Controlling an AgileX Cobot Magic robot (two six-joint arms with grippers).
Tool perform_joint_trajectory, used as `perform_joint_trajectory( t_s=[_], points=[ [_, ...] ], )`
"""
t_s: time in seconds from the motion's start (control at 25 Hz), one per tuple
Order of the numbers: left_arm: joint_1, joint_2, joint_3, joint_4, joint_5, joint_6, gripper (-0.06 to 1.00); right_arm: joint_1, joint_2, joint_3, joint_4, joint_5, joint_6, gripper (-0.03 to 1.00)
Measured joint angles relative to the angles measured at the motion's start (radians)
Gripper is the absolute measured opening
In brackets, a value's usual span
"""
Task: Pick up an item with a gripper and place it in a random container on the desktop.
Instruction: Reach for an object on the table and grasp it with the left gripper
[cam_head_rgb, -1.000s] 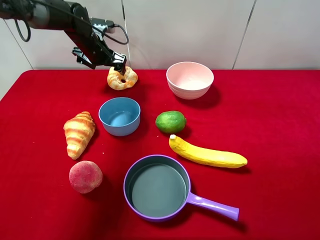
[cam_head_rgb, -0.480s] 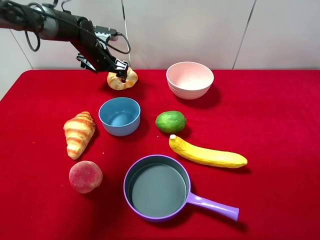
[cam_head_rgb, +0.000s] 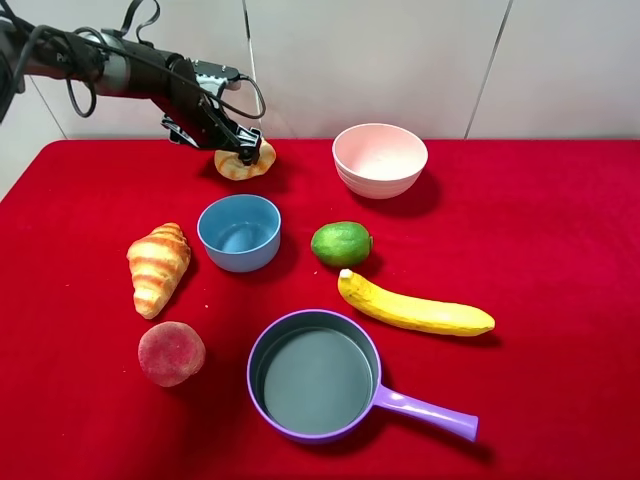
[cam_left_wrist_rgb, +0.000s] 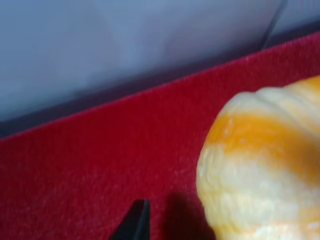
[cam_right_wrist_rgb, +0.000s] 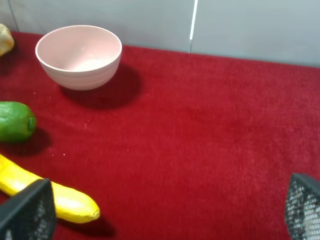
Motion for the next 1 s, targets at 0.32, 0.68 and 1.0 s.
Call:
perform_joint_trajectory(
  t_s=[0.32, 0.68, 1.0],
  points=[
    [0.0, 0.004, 0.0, 0.0, -0.022, 0.0, 0.99, 0.0, 0.0, 0.0, 0.0, 0.0, 0.0, 0.69],
    [0.0, 0.005, 0.0, 0.0, -0.028, 0.0, 0.99, 0.0, 0.0, 0.0, 0.0, 0.0, 0.0, 0.69],
    [0.0, 0.005, 0.0, 0.0, -0.008, 0.0, 0.9, 0.0, 0.0, 0.0, 0.0, 0.0, 0.0, 0.69]
  ],
)
